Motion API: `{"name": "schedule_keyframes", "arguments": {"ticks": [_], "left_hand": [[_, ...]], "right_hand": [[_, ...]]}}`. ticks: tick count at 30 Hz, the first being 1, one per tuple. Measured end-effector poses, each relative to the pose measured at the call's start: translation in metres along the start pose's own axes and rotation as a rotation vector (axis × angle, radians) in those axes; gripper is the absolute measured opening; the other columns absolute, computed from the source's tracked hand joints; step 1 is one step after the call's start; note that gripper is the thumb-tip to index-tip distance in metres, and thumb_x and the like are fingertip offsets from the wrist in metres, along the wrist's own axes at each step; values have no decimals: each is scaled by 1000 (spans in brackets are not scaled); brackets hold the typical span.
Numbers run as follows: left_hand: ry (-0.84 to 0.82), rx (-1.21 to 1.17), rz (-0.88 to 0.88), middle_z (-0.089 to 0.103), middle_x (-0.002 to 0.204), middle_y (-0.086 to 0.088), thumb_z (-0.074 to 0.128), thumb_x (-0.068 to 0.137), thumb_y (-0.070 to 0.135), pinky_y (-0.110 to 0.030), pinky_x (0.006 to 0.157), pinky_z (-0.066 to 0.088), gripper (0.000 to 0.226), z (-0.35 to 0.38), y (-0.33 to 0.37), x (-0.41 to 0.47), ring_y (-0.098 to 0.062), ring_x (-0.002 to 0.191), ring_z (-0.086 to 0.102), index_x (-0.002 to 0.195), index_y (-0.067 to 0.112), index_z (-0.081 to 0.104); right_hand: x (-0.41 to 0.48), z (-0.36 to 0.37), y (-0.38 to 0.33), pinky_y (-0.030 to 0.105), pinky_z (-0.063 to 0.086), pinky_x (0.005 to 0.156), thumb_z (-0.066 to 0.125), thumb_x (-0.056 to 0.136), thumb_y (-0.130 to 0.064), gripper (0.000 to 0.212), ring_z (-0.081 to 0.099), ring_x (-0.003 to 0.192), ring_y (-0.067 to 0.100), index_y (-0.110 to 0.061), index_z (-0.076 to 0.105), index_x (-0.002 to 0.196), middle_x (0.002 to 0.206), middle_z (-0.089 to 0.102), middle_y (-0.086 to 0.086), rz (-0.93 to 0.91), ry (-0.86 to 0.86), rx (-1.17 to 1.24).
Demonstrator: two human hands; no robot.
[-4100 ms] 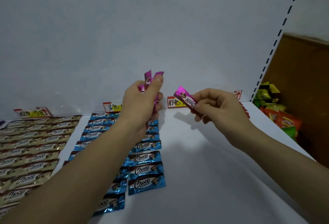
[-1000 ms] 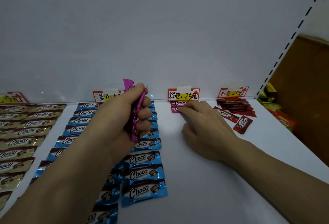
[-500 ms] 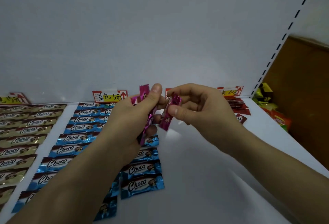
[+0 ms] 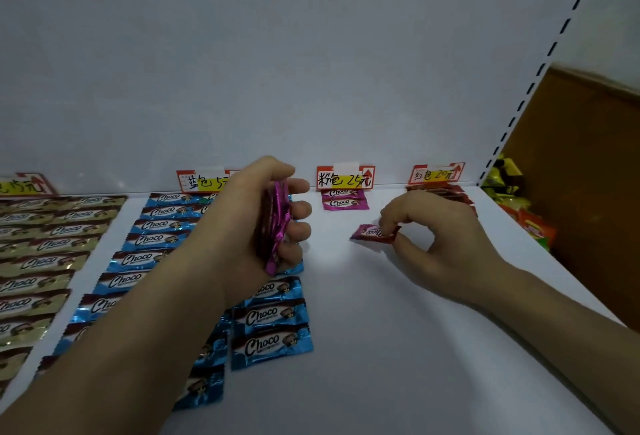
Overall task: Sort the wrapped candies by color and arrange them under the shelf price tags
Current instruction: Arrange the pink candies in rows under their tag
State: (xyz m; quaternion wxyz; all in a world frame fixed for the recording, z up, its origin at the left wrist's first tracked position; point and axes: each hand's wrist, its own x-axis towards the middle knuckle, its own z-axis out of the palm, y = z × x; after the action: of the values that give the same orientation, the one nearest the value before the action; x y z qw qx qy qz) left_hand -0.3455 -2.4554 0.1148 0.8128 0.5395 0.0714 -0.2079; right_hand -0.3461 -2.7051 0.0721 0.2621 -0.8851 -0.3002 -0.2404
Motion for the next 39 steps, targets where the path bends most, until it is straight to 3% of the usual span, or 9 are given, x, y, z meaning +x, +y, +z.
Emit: {"name": "schedule_keyframes", "arguments": {"ticks": [6, 8, 11, 14, 18, 21, 27, 34, 39], "left_hand": [[-24, 15, -27, 52, 72, -3, 56, 90, 32, -19, 37, 29, 24, -2, -2, 8, -12, 47, 40, 102, 12, 60], [-17, 60, -17, 55, 74, -2, 61, 90, 39, -19, 35, 28, 29, -1, -2, 8, -10, 46, 40, 103, 13, 61], [-13, 89, -1, 56, 75, -1, 64, 84, 51, -18, 35, 28, 44, -2, -1, 7, -9, 46, 40, 106, 13, 63], [-50, 8, -24, 56, 76, -4, 50, 93, 55, -18, 36, 28, 51, -3, 1, 4, -12, 46, 39, 109, 8, 63], [-87, -75, 40, 53, 74, -4, 34, 94, 32, -18, 38, 24, 42, -4, 1, -2, -12, 48, 36, 107, 5, 64], [-29, -37, 68, 52, 69, -1, 37, 93, 20, -18, 36, 27, 31, -4, 1, 3, -11, 46, 38, 107, 8, 62], [72, 25, 127, 55, 66, 1, 47, 94, 20, -20, 32, 31, 25, -8, 2, 16, -11, 42, 41, 111, 9, 62], [86, 37, 172, 53, 62, 2, 50, 94, 23, -19, 30, 28, 19, -5, 5, 14, -9, 37, 36, 100, 10, 61], [189, 120, 223, 62, 73, -5, 63, 91, 22, -21, 33, 34, 14, 2, 0, 8, -12, 44, 46, 90, 8, 68]], "right_hand": [[5, 16, -5, 41, 48, 68, 70, 86, -16, 14, 56, 89, 22, -19, 73, 99, 93, 65, -3, -204, -175, -334], [6, 17, -6, 32, 49, 74, 68, 92, -33, 21, 54, 95, 13, -26, 72, 111, 101, 64, -9, -133, -281, -236], [3, 13, -4, 26, 47, 84, 56, 94, -52, 31, 52, 101, 5, -31, 66, 115, 108, 59, -16, 46, -255, -65], [-4, 13, -8, 30, 49, 82, 45, 94, -52, 35, 54, 98, 6, -30, 67, 108, 104, 59, -17, 92, -281, -90], [-5, 17, -11, 27, 47, 90, 38, 95, -60, 45, 47, 108, 1, -36, 61, 125, 116, 52, -20, 169, -370, -81], [0, 22, -13, 29, 41, 97, 38, 99, -57, 47, 37, 115, 4, -38, 48, 141, 126, 43, -18, 165, -442, -177], [6, 22, -17, 34, 34, 100, 21, 103, -54, 50, 30, 119, 6, -33, 42, 143, 132, 36, -14, 146, -507, -235], [8, 24, -16, 30, 23, 102, -9, 86, -76, 90, 21, 127, 3, -31, 31, 153, 143, 27, -12, 174, -547, -217], [10, 23, -20, 34, 16, 114, -5, 90, -73, 83, 9, 138, 4, -32, 16, 160, 155, 16, -11, 225, -621, -245]]}}
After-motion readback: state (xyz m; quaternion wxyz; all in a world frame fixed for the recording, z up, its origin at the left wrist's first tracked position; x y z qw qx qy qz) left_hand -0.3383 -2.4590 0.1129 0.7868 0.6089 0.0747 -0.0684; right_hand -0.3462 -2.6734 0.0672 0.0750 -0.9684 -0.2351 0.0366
